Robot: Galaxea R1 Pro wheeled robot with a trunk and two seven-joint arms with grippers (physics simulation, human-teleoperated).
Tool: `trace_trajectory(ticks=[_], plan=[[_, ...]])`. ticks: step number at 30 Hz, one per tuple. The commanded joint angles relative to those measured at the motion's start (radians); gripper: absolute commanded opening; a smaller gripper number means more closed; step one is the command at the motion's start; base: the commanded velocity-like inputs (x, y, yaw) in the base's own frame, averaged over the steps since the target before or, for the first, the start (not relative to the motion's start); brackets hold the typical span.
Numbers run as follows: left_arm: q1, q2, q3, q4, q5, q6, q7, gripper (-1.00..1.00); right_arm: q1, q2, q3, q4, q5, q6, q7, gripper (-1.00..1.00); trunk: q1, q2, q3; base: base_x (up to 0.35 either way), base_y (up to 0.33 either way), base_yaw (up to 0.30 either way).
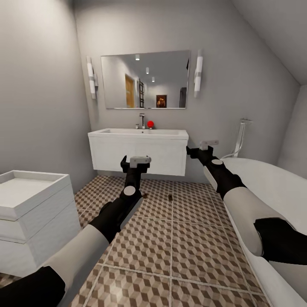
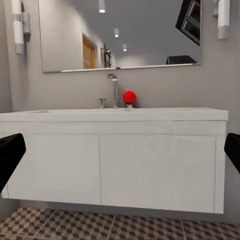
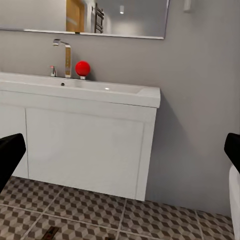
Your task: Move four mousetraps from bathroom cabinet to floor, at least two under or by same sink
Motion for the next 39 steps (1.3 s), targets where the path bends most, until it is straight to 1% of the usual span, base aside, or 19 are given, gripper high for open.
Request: trace_trajectory(ticks=[1,4,7,10,11,14,17,18,24,36,39], plan=[[-0.001,0.001,-0.004,0.000,0.010,-0.004,0.006,1.00,-0.001,-0.001,0.004,0.000,-0.003,-0.001,0.001,1.00,0.000,-0.001,-0.001,0.000,0.000,0.000],[0.000,0.001,-0.004,0.000,0.010,-0.004,0.006,1.00,-0.001,-0.001,0.004,0.000,-0.003,-0.001,0.001,1.00,0.001,-0.001,-0.013,0.000,0.000,0.000],[0.004,0.001,-0.004,-0.001,0.010,-0.004,0.023,1.00,-0.001,-0.001,0.004,0.000,-0.003,-0.001,0.001,1.00,0.002,-0.002,-0.024,0.000,0.000,0.000],[0.009,0.001,-0.004,0.000,0.011,-0.004,0.054,1.00,-0.001,-0.001,0.004,0.000,-0.002,-0.001,0.000,1.00,0.004,-0.003,-0.036,0.000,0.000,0.000],[0.011,0.001,-0.005,0.000,0.012,-0.004,0.076,1.00,-0.001,-0.002,0.004,0.000,-0.002,-0.001,0.001,1.00,0.004,-0.003,-0.040,0.000,0.000,0.000],[0.013,0.001,-0.007,0.001,0.013,-0.004,0.101,1.00,-0.001,-0.003,0.004,0.000,-0.002,-0.001,0.001,1.00,0.006,-0.004,-0.051,0.000,0.000,0.000],[0.014,0.001,-0.017,0.000,0.013,-0.004,0.115,1.00,-0.001,-0.004,0.004,0.000,-0.001,-0.001,0.001,1.00,0.007,-0.004,-0.063,0.000,0.000,0.000],[0.015,0.001,-0.029,-0.001,0.013,-0.004,0.121,1.00,-0.001,-0.004,0.004,0.000,-0.001,-0.001,0.001,1.00,0.007,-0.004,-0.067,0.000,0.000,0.000],[0.017,0.001,-0.057,-0.008,0.013,-0.004,0.132,1.00,-0.001,-0.003,0.004,0.000,-0.002,-0.001,0.001,1.00,0.010,-0.006,-0.090,0.000,0.000,0.000],[0.027,0.002,-0.065,-0.018,0.012,-0.004,0.135,1.00,-0.001,-0.003,0.004,0.000,-0.003,0.000,0.001,1.00,0.016,-0.009,-0.136,0.000,0.000,0.000],[0.027,0.002,-0.065,-0.019,0.012,-0.004,0.135,1.00,-0.001,-0.002,0.004,0.000,-0.003,0.000,0.001,1.00,0.016,-0.009,-0.136,0.000,0.000,0.000]])
